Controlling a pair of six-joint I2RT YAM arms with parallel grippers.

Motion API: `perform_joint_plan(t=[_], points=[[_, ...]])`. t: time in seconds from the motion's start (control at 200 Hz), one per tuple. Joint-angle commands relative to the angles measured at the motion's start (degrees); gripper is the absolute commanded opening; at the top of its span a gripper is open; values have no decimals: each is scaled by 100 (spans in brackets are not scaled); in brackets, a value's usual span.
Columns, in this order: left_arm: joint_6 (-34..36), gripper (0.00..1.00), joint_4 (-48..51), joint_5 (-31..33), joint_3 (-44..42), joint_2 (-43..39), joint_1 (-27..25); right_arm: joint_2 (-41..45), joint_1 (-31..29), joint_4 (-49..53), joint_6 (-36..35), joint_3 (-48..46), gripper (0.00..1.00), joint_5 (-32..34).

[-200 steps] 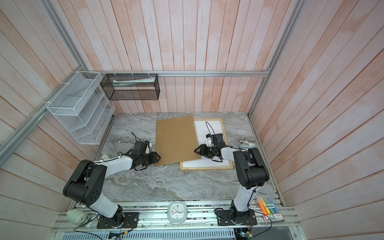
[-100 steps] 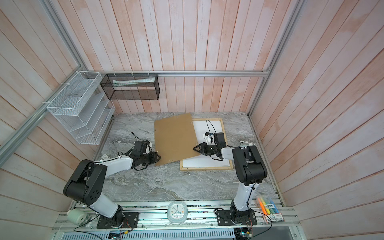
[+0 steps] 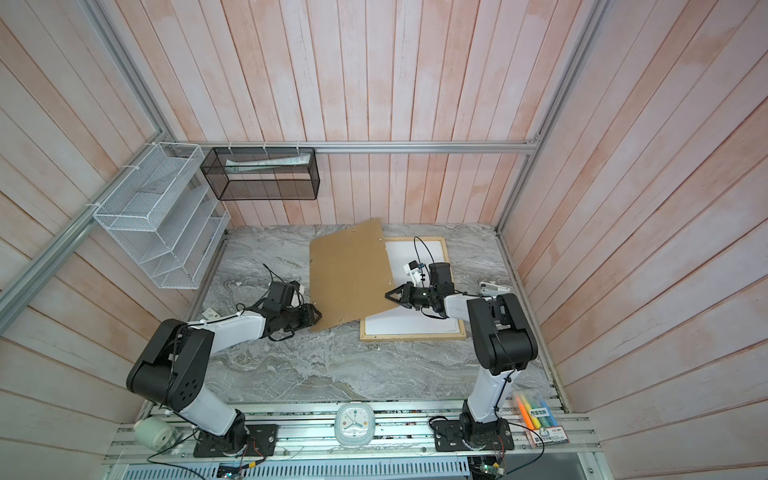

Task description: Put the photo into the frame

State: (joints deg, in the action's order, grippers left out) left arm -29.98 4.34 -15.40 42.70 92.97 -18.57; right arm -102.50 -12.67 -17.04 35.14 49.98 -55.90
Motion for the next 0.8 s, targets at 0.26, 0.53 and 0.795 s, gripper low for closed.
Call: perform_joint_plan(t=[0.26, 0.53, 0.795], points=[[192, 50, 380, -365, 98, -812, -57, 1740, 711, 282, -165, -534, 0, -403], [115, 50, 256, -248, 287, -649, -297, 3046, 1761, 781, 41, -602, 0, -421], [62, 50, 276, 158, 1004, 221, -1047, 3797, 2778, 1429, 4, -444, 0, -270]])
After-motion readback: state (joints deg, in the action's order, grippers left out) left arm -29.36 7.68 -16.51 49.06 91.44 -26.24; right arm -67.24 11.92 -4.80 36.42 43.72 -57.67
